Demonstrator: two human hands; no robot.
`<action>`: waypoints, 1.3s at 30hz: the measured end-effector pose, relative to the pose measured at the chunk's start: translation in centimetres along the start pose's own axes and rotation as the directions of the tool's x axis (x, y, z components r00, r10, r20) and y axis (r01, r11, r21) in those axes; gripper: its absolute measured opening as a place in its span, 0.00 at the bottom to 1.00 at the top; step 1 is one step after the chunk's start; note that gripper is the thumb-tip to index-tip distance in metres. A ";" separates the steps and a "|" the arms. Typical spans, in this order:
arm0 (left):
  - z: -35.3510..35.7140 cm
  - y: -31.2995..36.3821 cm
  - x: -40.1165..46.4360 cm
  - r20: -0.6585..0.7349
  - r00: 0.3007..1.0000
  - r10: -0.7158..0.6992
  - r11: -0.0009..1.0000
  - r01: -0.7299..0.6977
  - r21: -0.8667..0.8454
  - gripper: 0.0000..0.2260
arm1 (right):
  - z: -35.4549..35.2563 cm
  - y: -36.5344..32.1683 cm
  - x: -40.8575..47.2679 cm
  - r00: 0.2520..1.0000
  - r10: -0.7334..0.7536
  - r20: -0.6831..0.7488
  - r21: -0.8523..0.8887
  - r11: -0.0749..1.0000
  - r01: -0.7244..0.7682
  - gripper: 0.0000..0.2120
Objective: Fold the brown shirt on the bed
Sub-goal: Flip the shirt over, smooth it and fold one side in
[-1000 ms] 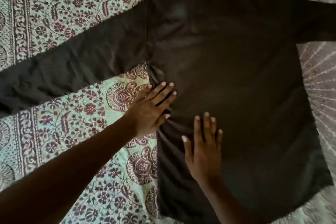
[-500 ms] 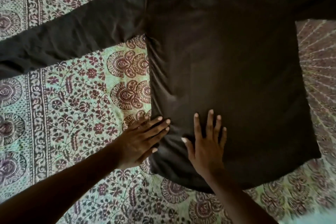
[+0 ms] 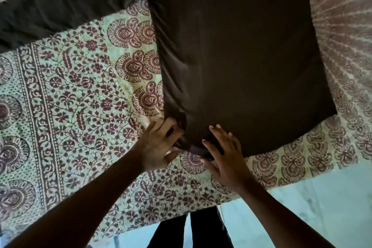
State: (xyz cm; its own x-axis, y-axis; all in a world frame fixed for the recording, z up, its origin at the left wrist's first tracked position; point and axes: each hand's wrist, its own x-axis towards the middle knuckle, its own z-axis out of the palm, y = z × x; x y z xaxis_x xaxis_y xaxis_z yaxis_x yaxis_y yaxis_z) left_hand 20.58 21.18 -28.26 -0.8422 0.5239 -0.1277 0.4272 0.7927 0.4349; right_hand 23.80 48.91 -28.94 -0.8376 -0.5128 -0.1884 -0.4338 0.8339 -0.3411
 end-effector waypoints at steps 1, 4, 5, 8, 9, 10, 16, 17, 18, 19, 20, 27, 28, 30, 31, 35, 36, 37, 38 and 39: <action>0.1 0.0 -0.2 0.003 0.998 0.061 0.998 -0.061 0.028 0.21 | 0.2 -0.2 0.0 1.000 0.001 -0.028 -0.006 1.000 -0.002 0.18; 0.2 -0.2 -0.3 0.012 0.987 0.158 0.983 -0.159 0.087 0.19 | 0.3 -0.6 0.1 0.995 -0.028 -0.094 -0.030 0.999 0.025 0.08; 0.3 -0.1 -0.3 0.025 0.985 0.173 0.978 -0.174 0.117 0.20 | 0.4 -0.8 0.2 0.993 -0.035 -0.110 -0.039 0.999 0.031 0.05; -0.1 0.3 0.0 0.011 0.981 0.196 0.967 -0.195 0.161 0.19 | 0.4 -1.2 0.3 0.991 -0.024 -0.134 -0.066 0.998 0.015 0.03; -0.3 0.5 0.2 0.003 0.979 0.202 0.966 -0.199 0.164 0.19 | 0.5 -1.3 0.3 0.990 -0.012 -0.138 -0.072 0.997 0.002 0.02; -0.4 0.6 0.2 0.003 0.978 0.206 0.966 -0.204 0.160 0.19 | 0.6 -1.5 0.3 0.991 0.011 -0.135 -0.070 0.997 -0.020 0.03; -1.5 0.1 0.3 0.139 0.959 0.247 0.946 -0.269 0.181 0.30 | 0.1 -2.6 -0.5 0.989 0.058 -0.137 0.047 0.998 -0.052 0.05; -1.6 0.0 0.6 0.176 0.954 0.243 0.946 -0.273 0.176 0.30 | -0.1 -2.7 -0.2 0.983 0.083 -0.167 0.091 0.994 -0.068 0.06; -1.8 0.0 0.9 0.215 0.947 0.241 0.948 -0.277 0.157 0.29 | -0.4 -2.8 0.4 0.973 0.112 -0.203 0.131 0.988 -0.087 0.08; -1.9 -0.1 1.2 0.248 0.938 0.243 0.950 -0.281 0.133 0.27 | -0.6 -2.8 1.4 0.959 0.144 -0.246 0.164 0.981 -0.105 0.08; -2.0 -0.2 1.5 0.265 0.932 0.248 0.954 -0.283 0.103 0.24 | -0.9 -2.8 2.5 0.941 0.174 -0.291 0.181 0.976 -0.124 0.07; -4.3 -4.3 9.4 -0.259 0.966 -0.024 0.998 0.038 0.048 0.08 | -3.6 0.0 14.8 0.792 0.386 -0.474 0.190 0.922 -0.336 0.15; -4.6 -5.2 11.2 -0.305 0.951 -0.046 0.993 0.077 0.090 0.10 | -3.5 0.6 16.3 0.798 0.405 -0.447 0.161 0.914 -0.373 0.17; -4.4 -6.4 14.0 -0.265 0.960 -0.086 0.980 0.129 0.151 0.18 | -2.3 1.4 18.1 0.811 0.448 -0.377 0.078 0.888 -0.454 0.21; -3.9 -6.6 14.6 -0.211 0.972 -0.104 0.972 0.144 0.184 0.24 | -1.7 1.6 18.2 0.814 0.459 -0.357 0.033 0.876 -0.480 0.23; -1.0 -4.8 12.0 -0.077 0.991 -0.110 0.945 0.129 0.301 0.34 | -0.1 0.9 13.1 0.857 0.422 -0.296 -0.076 0.884 -0.461 0.27; -0.5 -3.8 10.4 -0.050 0.995 -0.091 0.948 0.102 0.301 0.35 | 0.2 0.6 10.9 0.868 0.415 -0.275 -0.070 0.891 -0.448 0.28; 0.0 -2.8 8.5 -0.006 0.998 -0.061 0.954 0.060 0.295 0.35 | 0.5 0.4 8.6 0.877 0.412 -0.246 -0.061 0.897 -0.438 0.28; 0.4 -1.7 6.6 0.048 0.999 -0.016 0.959 0.002 0.284 0.35 | 0.7 0.2 6.2 0.888 0.410 -0.210 -0.054 0.902 -0.429 0.28; 0.9 -0.7 4.6 0.103 0.994 0.033 0.962 -0.060 0.268 0.35 | 1.0 0.1 4.0 0.902 0.397 -0.170 -0.051 0.910 -0.410 0.28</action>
State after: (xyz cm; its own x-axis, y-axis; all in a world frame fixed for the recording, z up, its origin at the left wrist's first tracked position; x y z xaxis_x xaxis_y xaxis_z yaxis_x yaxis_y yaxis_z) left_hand 16.69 23.34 -29.91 -0.7890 0.5793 -0.2045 0.5494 0.8143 0.1872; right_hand 20.76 46.72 -30.62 -0.9841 -0.0967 -0.1488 -0.0682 0.9802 -0.1860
